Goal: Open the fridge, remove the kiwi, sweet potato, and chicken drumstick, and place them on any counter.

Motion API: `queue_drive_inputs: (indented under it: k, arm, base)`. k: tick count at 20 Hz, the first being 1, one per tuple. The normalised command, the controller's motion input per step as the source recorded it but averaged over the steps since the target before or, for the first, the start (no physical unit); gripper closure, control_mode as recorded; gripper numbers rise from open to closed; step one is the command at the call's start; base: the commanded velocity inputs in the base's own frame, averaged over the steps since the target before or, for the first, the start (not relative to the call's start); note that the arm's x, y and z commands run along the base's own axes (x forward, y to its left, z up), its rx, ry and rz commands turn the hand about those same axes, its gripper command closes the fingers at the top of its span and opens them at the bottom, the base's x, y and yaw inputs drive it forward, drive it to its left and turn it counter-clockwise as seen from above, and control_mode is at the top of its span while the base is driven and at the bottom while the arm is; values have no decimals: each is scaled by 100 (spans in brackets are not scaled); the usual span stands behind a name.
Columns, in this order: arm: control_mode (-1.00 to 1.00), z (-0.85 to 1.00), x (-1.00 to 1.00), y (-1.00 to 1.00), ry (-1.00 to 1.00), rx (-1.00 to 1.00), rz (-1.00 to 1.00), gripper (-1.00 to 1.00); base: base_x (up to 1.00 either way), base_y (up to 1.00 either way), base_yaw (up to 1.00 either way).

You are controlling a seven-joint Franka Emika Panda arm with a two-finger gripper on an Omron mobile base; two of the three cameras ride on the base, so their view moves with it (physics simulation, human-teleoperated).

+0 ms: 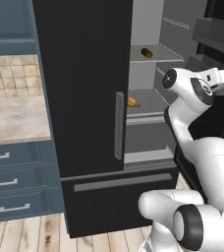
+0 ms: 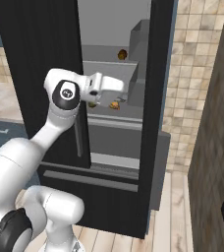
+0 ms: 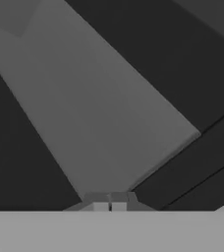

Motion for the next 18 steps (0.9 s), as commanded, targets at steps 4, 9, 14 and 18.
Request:
queue_drive_inputs:
  k: [4, 9, 14, 18]
  arm:
    - [-100, 0, -35, -11, -8, 21, 1, 100]
    - [-100, 14, -50, 42, -25, 25, 6, 100]
    - [-100, 9, -40, 86, -23, 22, 14, 100]
    - [-100, 1, -22, 90, -6, 15, 30, 100]
  base:
    - [0, 0, 0]
    - [0, 0, 0]
    - [0, 0, 0]
    - [0, 0, 0]
